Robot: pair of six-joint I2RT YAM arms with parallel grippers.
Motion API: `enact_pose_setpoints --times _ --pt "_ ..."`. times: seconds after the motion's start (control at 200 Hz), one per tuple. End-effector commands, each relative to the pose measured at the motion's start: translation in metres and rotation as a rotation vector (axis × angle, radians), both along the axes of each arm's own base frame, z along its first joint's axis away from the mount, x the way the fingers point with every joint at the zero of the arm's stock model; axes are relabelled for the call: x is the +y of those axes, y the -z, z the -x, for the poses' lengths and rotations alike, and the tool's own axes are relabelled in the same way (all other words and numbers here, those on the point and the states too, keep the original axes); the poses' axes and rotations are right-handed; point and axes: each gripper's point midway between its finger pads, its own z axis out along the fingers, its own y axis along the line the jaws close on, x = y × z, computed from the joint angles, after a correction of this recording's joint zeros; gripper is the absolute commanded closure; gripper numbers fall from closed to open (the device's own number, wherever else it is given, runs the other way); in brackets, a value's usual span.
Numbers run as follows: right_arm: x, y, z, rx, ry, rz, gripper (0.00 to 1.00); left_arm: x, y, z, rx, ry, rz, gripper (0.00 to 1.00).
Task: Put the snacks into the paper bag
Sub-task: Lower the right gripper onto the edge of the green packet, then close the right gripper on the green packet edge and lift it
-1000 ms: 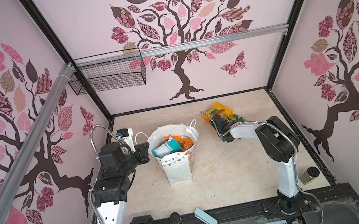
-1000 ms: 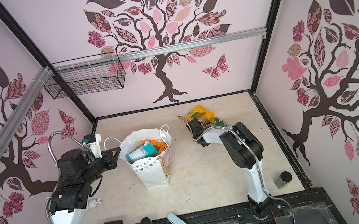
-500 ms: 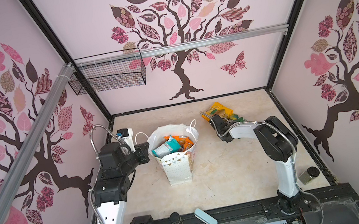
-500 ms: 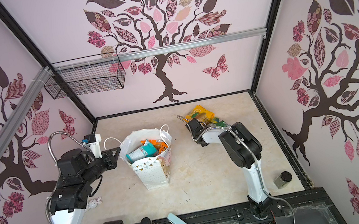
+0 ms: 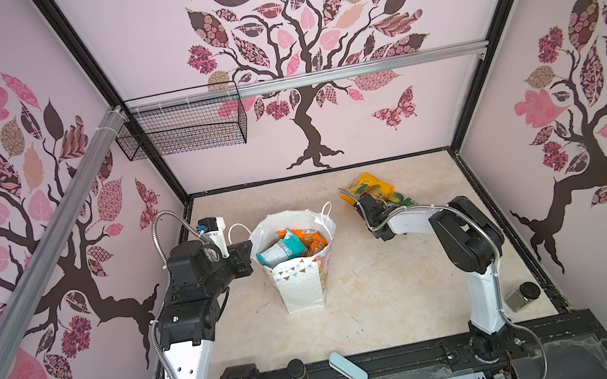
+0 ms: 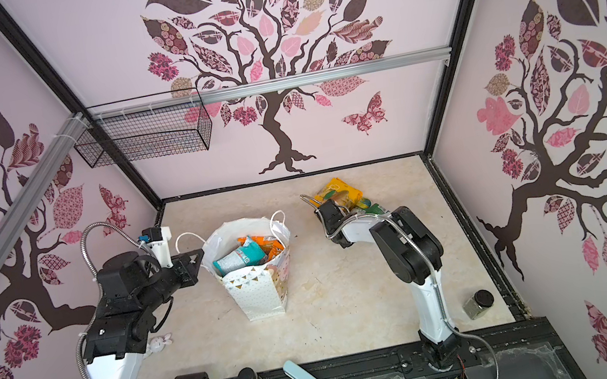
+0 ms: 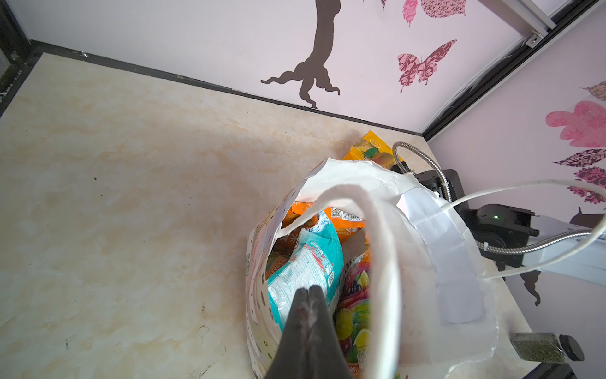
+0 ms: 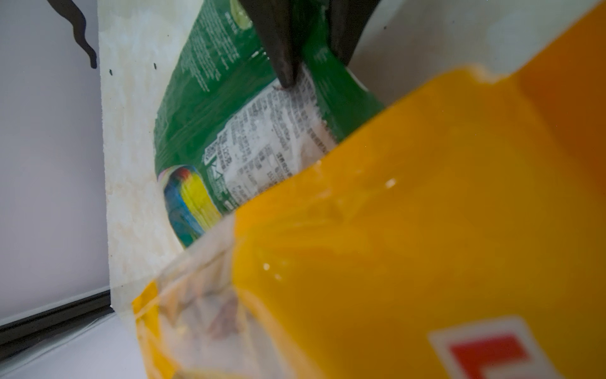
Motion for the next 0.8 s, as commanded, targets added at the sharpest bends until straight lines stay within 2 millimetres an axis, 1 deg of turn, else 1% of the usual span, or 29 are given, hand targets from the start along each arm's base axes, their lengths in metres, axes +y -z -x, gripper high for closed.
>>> enact_pose_setpoints --times 0.0,0.29,0.41,0.61,0.795 --pt "-0.005 0.009 0.011 0.067 0.023 -0.023 0.89 0.000 -0.001 -0.001 -0.026 0.006 -0.006 0.97" --pt "0.000 -0.019 0.021 0.046 0.039 -0.137 0.96 0.000 -0.001 -0.001 -0.029 0.006 -0.007 0.97" --pt "-0.001 -0.025 0.027 0.054 0.045 -0.162 1.00 0.001 -0.002 0.000 -0.033 0.003 -0.007 0.97" --pt "0.001 -0.032 0.038 0.065 0.043 -0.220 1.00 0.003 -0.002 -0.002 -0.034 -0.008 -0.012 0.97" --pt "0.003 -0.042 0.044 0.065 0.053 -0.341 1.00 0.004 0.000 -0.002 -0.025 -0.009 -0.020 0.97"
